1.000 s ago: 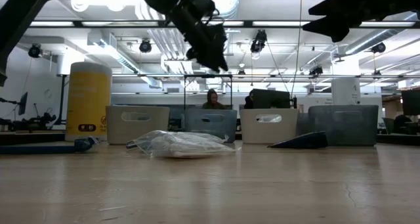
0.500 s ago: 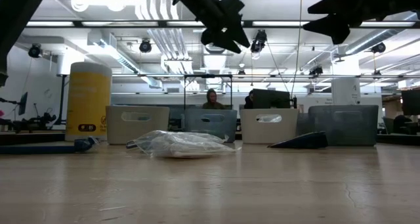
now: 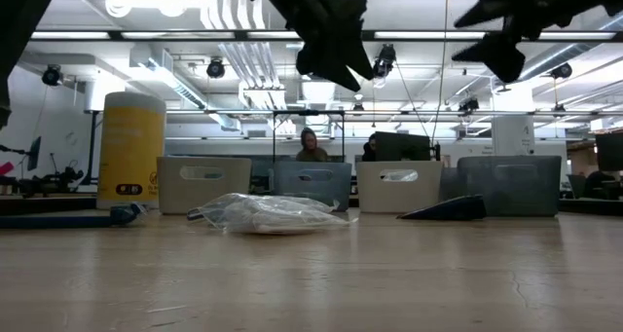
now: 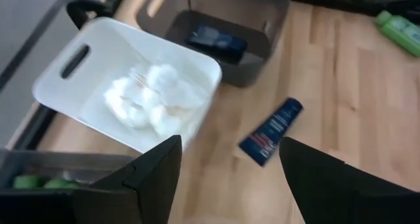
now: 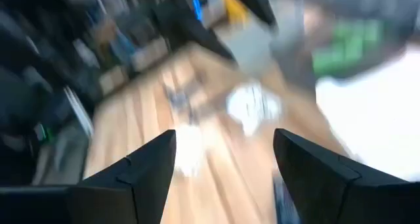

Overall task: Pick & Place Travel size toiletries
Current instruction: Put the green shampoo into the left black bin

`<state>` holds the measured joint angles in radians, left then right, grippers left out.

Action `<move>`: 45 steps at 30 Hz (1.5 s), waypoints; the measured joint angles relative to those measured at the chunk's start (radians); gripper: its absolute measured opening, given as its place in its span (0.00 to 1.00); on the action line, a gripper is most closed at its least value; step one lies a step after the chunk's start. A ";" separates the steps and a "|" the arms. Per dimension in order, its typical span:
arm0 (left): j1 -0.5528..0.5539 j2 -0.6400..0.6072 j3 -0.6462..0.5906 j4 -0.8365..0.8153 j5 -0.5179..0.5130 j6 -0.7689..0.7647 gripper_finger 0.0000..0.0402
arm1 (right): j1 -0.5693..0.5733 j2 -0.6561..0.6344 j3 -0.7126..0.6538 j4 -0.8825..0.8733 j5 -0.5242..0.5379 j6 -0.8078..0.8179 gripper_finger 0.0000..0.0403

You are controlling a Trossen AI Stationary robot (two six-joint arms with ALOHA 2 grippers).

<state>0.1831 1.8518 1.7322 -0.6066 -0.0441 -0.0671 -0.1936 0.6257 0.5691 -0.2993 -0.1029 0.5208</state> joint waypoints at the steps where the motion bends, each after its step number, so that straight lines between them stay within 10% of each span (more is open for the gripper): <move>1: -0.010 -0.005 -0.015 0.005 0.000 -0.008 0.65 | 0.000 0.038 0.038 -0.078 -0.020 -0.004 0.63; 19: -0.082 -0.123 -0.175 0.057 -0.041 -0.089 0.65 | 0.138 0.543 0.454 -1.004 -0.290 -0.192 0.69; 45: -0.081 -0.529 -0.562 0.196 -0.208 -0.223 0.65 | 0.799 0.511 0.134 -0.870 -0.329 0.480 0.68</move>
<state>0.1017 1.3225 1.1698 -0.4103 -0.2522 -0.2899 0.6055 1.1368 0.7033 -1.1697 -0.4315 1.0012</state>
